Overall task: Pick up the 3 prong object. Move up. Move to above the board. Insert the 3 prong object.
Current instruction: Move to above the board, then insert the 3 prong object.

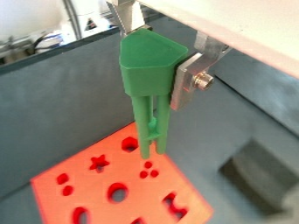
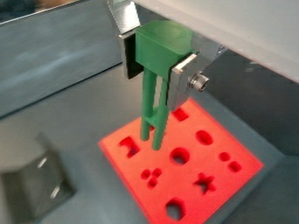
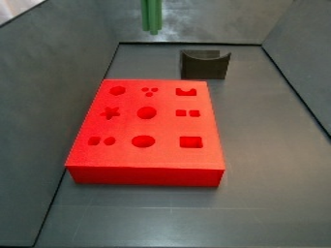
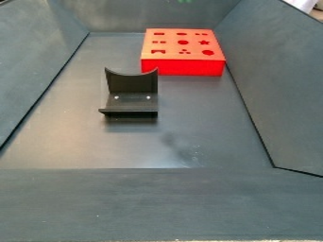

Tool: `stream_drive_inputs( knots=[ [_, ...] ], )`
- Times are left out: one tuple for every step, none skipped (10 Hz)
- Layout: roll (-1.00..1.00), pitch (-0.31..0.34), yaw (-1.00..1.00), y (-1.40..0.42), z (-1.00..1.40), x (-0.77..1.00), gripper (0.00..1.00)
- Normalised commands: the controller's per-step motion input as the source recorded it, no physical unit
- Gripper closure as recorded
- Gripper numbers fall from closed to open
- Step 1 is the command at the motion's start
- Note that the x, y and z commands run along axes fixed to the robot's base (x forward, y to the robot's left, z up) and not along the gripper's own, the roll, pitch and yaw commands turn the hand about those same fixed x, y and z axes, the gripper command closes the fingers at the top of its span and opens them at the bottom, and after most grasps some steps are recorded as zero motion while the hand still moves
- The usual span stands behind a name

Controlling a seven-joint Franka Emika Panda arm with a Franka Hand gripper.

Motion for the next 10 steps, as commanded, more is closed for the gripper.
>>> stream_drive_inputs(
  knots=[
    [0.04, 0.239, -0.65, -0.89, 0.20, 0.35, 1.00],
    [0.05, 0.206, -0.35, -0.51, 0.11, 0.25, 1.00],
    [0.04, 0.182, -0.25, -0.36, 0.08, 0.20, 1.00],
    [0.02, 0.129, -0.12, -0.18, 0.05, 0.11, 1.00],
    [0.00, 0.000, 0.01, 0.04, 0.00, 0.00, 1.00],
    [0.01, -0.026, 0.06, 0.62, -0.24, -0.02, 1.00],
    [0.00, -0.121, 0.08, 0.68, -0.47, 0.00, 1.00],
    [0.00, -0.141, 0.11, 0.77, -0.52, 0.00, 1.00],
    [0.01, -0.156, 0.13, 0.66, -0.56, 0.00, 1.00],
    [0.05, -0.219, 0.17, 0.34, -0.62, 0.00, 1.00]
  ],
)
